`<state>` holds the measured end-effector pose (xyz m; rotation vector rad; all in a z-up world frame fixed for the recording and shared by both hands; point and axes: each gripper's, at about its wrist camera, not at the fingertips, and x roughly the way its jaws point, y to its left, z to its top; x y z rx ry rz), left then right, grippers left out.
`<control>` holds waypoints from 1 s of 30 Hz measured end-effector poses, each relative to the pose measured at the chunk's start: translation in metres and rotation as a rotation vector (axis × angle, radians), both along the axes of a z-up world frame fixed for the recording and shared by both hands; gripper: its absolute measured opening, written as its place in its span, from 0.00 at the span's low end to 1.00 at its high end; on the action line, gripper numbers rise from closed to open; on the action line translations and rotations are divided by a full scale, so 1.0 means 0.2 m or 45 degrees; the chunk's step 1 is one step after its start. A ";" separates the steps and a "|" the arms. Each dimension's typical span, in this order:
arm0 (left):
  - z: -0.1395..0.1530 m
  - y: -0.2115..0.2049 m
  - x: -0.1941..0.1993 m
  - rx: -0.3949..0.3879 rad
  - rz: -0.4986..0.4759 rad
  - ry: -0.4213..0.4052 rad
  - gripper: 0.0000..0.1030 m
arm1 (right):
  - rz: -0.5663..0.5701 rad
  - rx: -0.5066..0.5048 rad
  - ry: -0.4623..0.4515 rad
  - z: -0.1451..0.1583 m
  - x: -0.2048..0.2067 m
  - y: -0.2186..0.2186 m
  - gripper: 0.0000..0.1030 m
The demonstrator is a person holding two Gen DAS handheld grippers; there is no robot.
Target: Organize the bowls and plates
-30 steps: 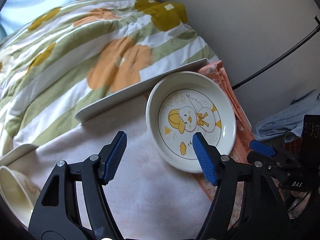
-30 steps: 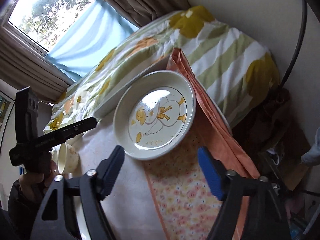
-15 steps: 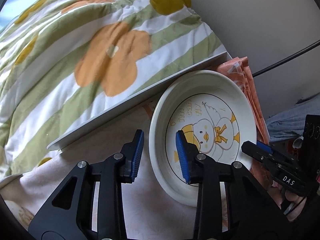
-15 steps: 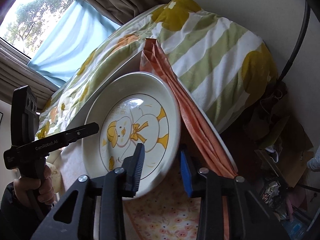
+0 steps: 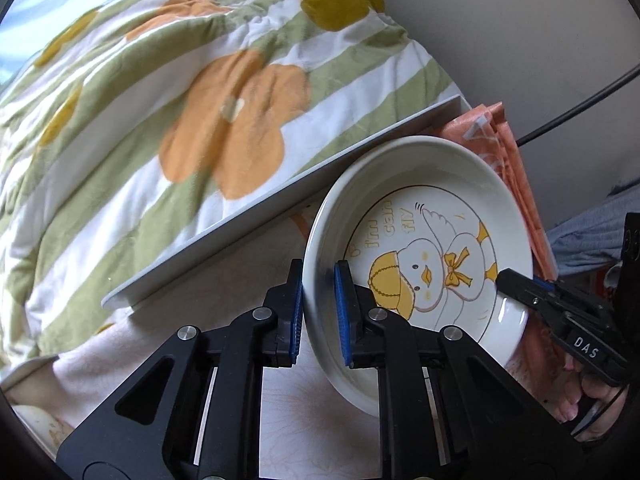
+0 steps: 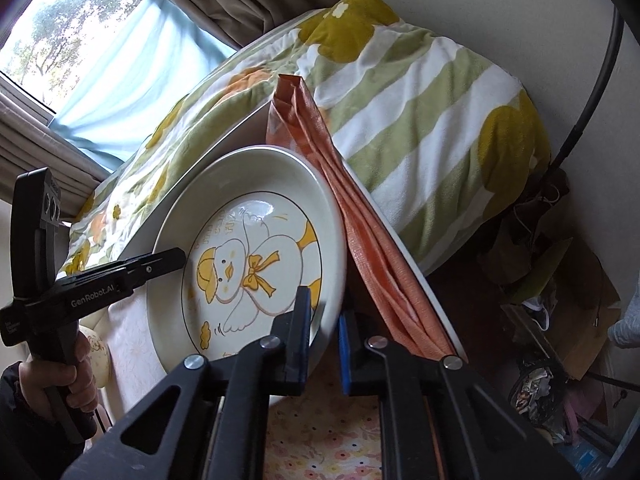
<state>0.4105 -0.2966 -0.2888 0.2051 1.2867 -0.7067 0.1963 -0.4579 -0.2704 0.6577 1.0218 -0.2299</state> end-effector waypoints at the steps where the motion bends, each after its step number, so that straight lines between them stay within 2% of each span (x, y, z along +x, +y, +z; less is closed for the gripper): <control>1: 0.01 0.01 -0.01 -0.007 0.006 0.001 0.12 | 0.008 -0.006 -0.004 0.01 0.00 0.00 0.11; 10: 0.22 0.10 -0.13 -0.015 0.068 -0.072 0.12 | 0.076 -0.060 -0.065 0.18 -0.05 0.05 0.11; 15: 0.38 0.24 -0.27 -0.045 0.116 -0.130 0.12 | 0.141 -0.055 -0.082 0.30 -0.10 0.13 0.11; 23: 0.60 0.54 -0.60 -0.083 0.238 -0.207 0.12 | 0.259 -0.076 -0.141 0.49 -0.28 0.37 0.11; 30: 0.69 0.85 -0.93 -0.085 0.349 -0.221 0.12 | 0.376 -0.053 -0.133 0.56 -0.44 0.61 0.11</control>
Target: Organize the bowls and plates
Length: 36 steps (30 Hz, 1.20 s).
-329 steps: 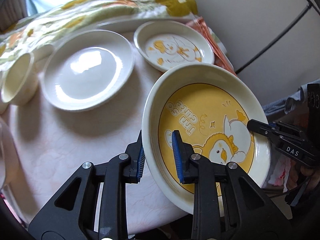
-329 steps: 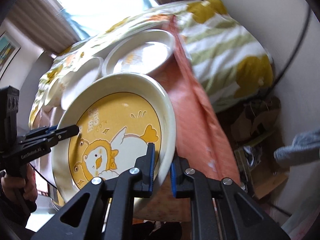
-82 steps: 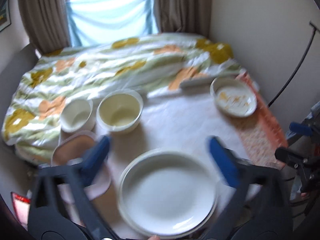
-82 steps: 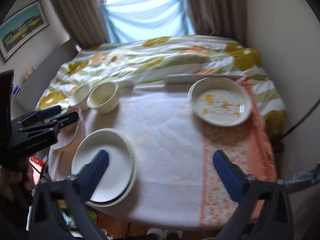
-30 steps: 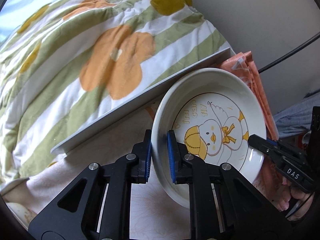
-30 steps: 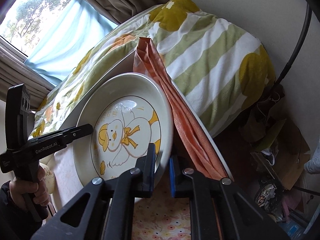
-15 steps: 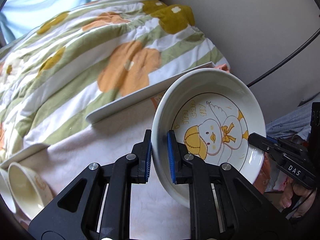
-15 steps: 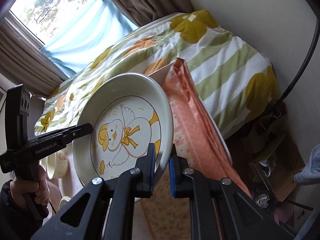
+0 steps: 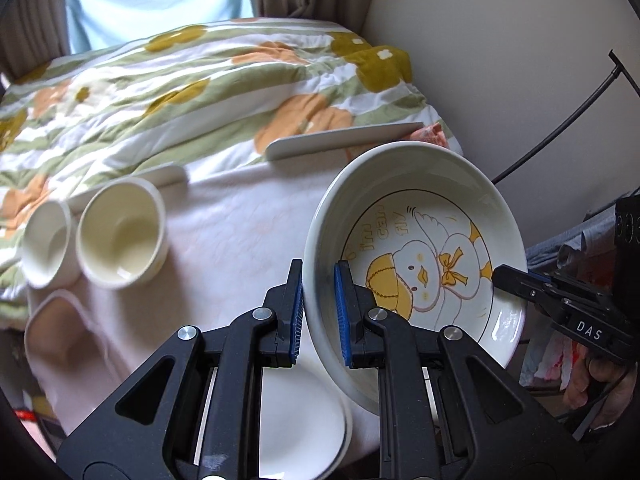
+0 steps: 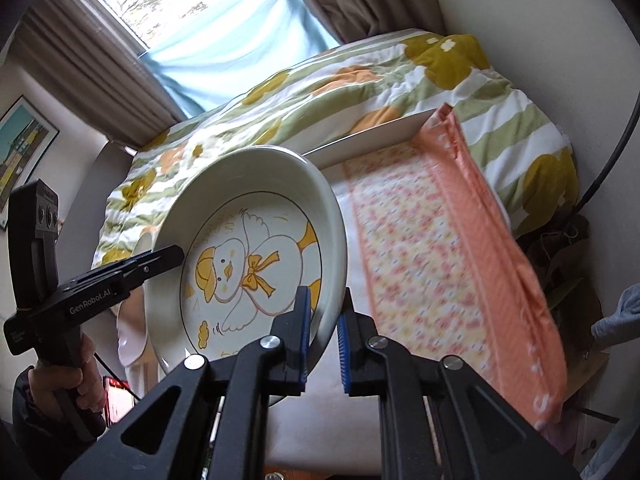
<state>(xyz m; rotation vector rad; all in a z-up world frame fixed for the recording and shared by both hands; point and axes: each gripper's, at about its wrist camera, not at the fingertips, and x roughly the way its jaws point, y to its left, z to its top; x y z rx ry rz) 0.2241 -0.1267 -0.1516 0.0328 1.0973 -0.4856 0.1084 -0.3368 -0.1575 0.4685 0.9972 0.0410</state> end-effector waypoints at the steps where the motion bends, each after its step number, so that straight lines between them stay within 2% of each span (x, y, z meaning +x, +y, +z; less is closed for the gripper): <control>1: 0.00 0.04 -0.04 -0.005 0.018 0.000 0.12 | 0.013 -0.002 0.000 0.00 -0.02 0.03 0.11; 8: -0.03 0.36 -0.29 0.014 0.161 -0.008 0.12 | 0.139 0.005 0.022 -0.04 -0.10 0.28 0.11; 17: -0.24 0.67 -0.52 0.034 0.407 0.054 0.12 | 0.346 -0.012 0.074 -0.23 -0.07 0.57 0.11; 20: -0.33 0.73 -0.55 0.029 0.450 0.089 0.12 | 0.385 0.031 0.101 -0.31 -0.05 0.61 0.11; 22: -0.37 0.73 -0.56 0.044 0.466 0.075 0.12 | 0.403 0.035 0.114 -0.35 -0.03 0.63 0.11; 24: -0.41 0.73 -0.58 0.077 0.466 0.049 0.12 | 0.431 0.001 0.114 -0.38 -0.02 0.66 0.11; 27: -0.48 0.75 -0.56 0.066 0.487 0.082 0.13 | 0.474 -0.073 0.097 -0.39 -0.01 0.71 0.11; 36: -0.57 0.78 -0.54 0.028 0.506 0.115 0.13 | 0.496 -0.122 0.100 -0.43 0.02 0.75 0.11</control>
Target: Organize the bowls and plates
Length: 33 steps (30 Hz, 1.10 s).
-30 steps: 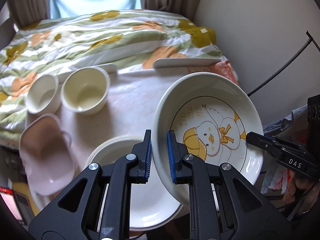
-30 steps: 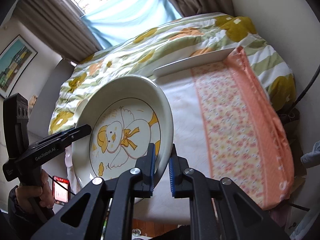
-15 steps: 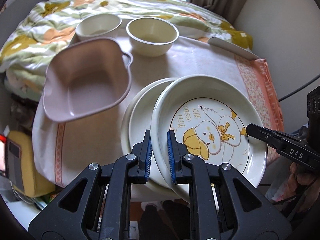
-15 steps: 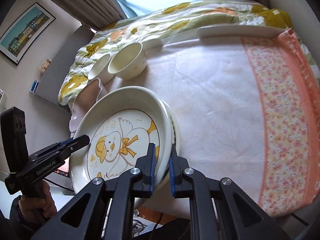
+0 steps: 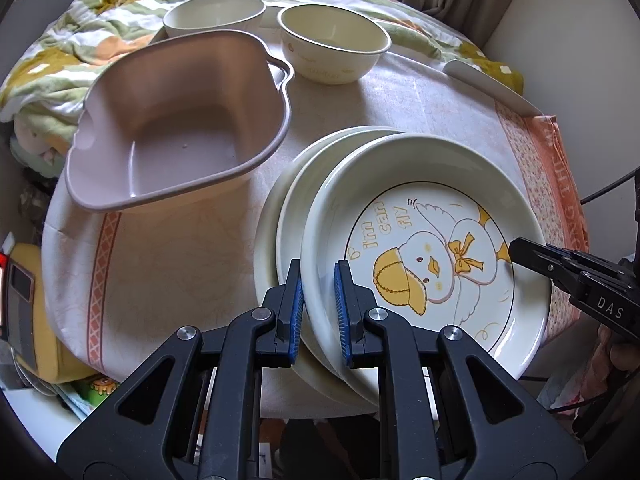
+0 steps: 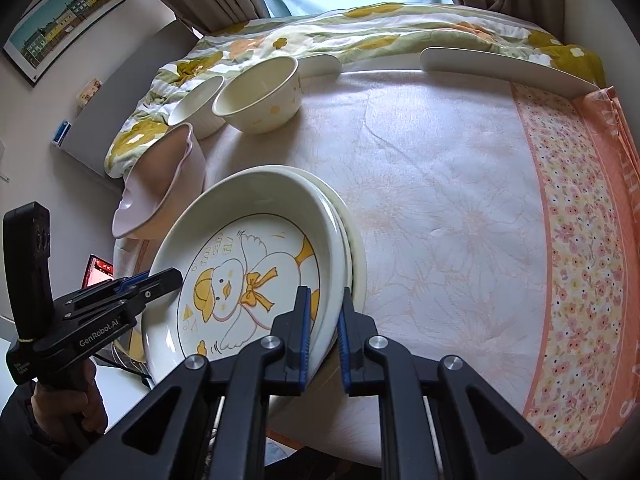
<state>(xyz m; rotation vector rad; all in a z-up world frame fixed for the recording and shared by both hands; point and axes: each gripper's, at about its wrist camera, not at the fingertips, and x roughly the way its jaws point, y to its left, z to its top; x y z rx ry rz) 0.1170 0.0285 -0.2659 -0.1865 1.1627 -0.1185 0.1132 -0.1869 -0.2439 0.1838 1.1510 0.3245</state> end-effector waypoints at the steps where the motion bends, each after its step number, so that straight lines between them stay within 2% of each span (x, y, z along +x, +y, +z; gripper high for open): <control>1: -0.01 0.00 0.00 -0.003 -0.002 0.001 0.13 | -0.001 -0.009 -0.003 0.00 0.00 0.01 0.11; 5: -0.01 -0.02 0.01 0.013 -0.020 -0.007 0.13 | -0.004 -0.055 -0.021 -0.01 0.00 0.01 0.11; 12: -0.02 -0.07 0.04 0.094 -0.039 -0.022 0.13 | -0.012 -0.045 -0.011 -0.03 0.01 -0.01 0.11; 20: -0.01 -0.16 0.05 0.282 -0.057 -0.043 0.13 | 0.020 -0.088 -0.040 -0.03 0.01 0.02 0.11; 25: 0.01 -0.22 0.03 0.448 -0.093 -0.094 0.13 | 0.035 -0.107 -0.045 -0.04 0.02 0.02 0.11; 33: 0.03 -0.24 0.03 0.516 -0.084 -0.112 0.13 | 0.064 -0.149 -0.055 -0.04 0.04 0.05 0.11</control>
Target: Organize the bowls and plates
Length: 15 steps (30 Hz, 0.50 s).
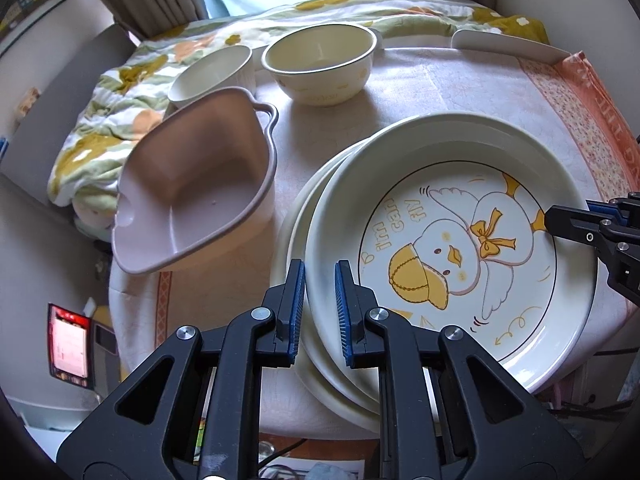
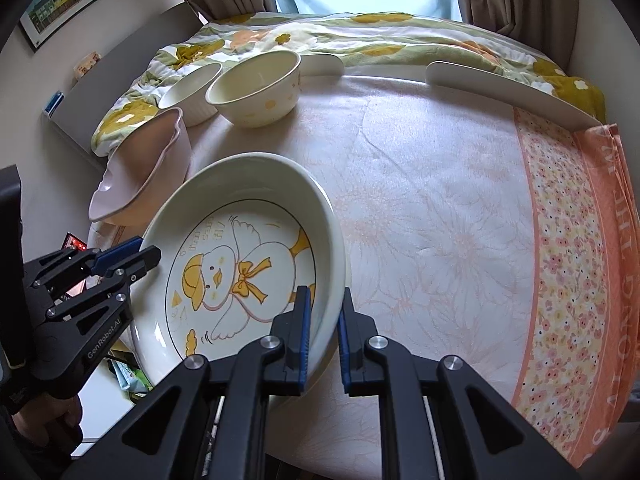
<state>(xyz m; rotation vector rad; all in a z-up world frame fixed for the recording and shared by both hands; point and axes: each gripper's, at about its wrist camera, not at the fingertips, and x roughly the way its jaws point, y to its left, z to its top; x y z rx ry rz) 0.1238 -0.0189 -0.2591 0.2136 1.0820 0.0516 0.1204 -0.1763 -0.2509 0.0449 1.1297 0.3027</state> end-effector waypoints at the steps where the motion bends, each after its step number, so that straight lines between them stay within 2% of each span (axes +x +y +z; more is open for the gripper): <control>1: 0.00 0.00 0.00 0.001 0.008 0.004 0.13 | 0.002 -0.007 -0.001 0.00 0.00 0.00 0.11; 15: 0.00 -0.01 -0.01 0.064 0.022 -0.003 0.13 | 0.031 -0.130 -0.034 0.00 0.01 0.07 0.12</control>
